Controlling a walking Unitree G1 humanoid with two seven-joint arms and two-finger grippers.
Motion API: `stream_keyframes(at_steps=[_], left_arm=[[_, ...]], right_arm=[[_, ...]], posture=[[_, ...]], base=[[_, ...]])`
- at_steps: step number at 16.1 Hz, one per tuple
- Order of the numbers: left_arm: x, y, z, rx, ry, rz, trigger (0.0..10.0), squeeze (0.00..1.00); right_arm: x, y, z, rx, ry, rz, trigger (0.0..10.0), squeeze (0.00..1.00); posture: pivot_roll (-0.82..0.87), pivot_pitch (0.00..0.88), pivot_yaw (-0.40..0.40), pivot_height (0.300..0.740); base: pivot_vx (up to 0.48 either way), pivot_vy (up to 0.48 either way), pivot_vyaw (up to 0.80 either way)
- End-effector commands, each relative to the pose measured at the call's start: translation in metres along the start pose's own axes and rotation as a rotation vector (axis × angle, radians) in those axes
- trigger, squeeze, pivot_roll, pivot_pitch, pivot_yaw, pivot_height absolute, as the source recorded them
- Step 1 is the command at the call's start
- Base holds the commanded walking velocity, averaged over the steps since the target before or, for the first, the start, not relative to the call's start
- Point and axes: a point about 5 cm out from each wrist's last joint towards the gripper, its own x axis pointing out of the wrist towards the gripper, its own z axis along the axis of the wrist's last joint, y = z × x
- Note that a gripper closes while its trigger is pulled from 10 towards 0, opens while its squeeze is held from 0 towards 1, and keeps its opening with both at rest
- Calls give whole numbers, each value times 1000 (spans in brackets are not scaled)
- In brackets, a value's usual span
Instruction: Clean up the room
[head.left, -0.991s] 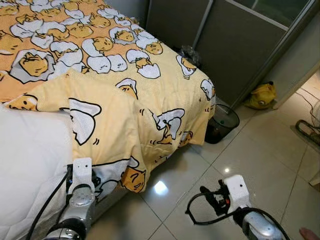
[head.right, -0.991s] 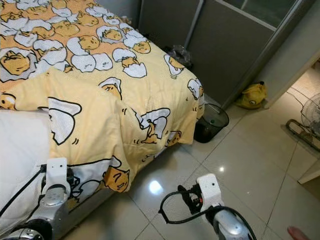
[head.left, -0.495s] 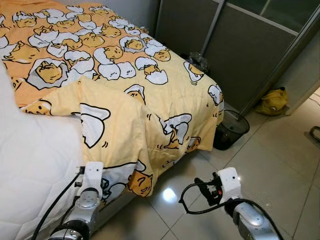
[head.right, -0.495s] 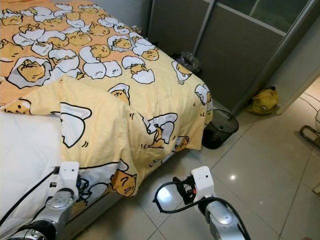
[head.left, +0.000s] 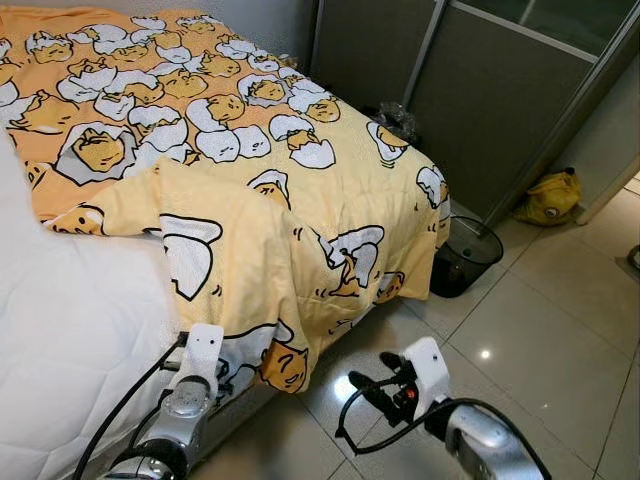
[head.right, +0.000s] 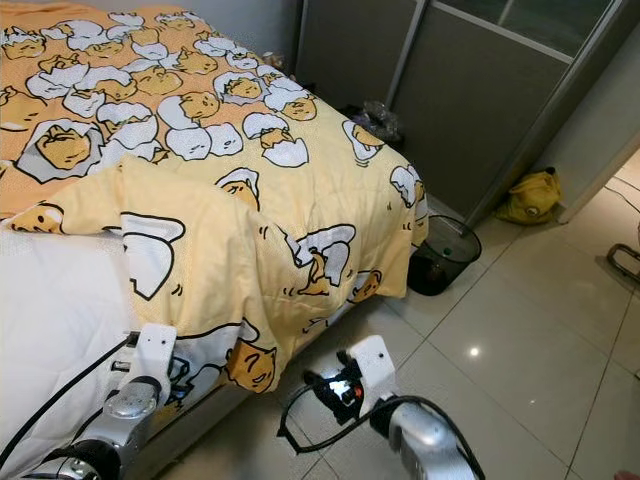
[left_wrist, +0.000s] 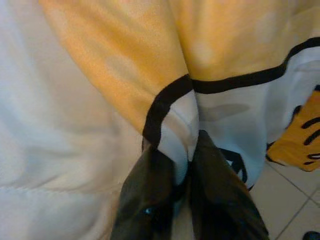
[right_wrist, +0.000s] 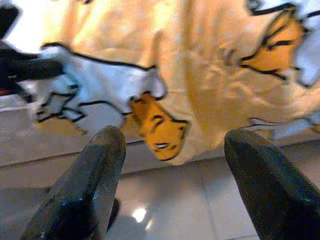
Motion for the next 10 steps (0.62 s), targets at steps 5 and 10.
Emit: stream_keyframes(at_steps=[5,10], left_arm=[[1,-2,2,32,12,-47,0,0],[1,-2,-1,93,16,-75,10000,0]], right_arm=[[-3,0,-4,25,24,34,10000,0],[0,4,-2,17,37,91,10000,0]], posture=[[80,95,-102,740],[88,83,-87,740]], base=[[0,0,0],[0,0,0]])
